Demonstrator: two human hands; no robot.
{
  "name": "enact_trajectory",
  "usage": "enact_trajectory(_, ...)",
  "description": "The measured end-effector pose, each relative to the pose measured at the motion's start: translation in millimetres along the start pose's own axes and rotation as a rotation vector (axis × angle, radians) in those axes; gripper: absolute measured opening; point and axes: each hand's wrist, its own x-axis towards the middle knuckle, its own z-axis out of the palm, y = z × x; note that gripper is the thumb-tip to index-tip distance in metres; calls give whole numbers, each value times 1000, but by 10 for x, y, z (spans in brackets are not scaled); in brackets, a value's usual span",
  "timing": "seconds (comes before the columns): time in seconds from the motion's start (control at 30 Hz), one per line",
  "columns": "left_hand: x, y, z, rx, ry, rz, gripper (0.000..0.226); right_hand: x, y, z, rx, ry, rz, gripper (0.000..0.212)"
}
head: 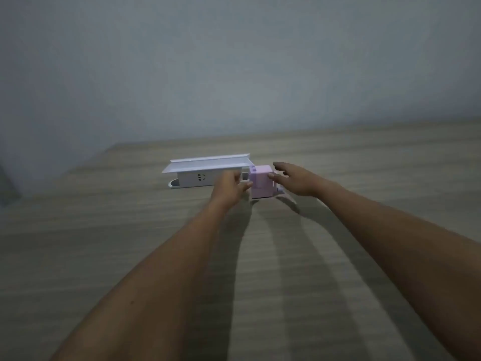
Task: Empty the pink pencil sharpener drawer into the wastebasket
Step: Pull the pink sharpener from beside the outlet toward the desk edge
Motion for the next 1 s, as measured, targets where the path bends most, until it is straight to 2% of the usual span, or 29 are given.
enact_trajectory(0.1,130,-43,142,-103,1,38,23,44,63,113,122,-9,-56,45)
enact_trajectory(0.2,138,20,220,-124,35,47,35,27,109,192,184,16,-37,49)
enact_trajectory(0.43,-12,101,58,-130,25,54,41,-140,-27,56,187,9,-83,44)
enact_trajectory(0.77,-807,419,-545,-202,71,64,31,-905,-675,-247,193,-31,-152,41)
enact_trajectory(1.0,-1537,551,-731,-251,29,90,38,-1575,-932,-283,218,-48,-134,44)
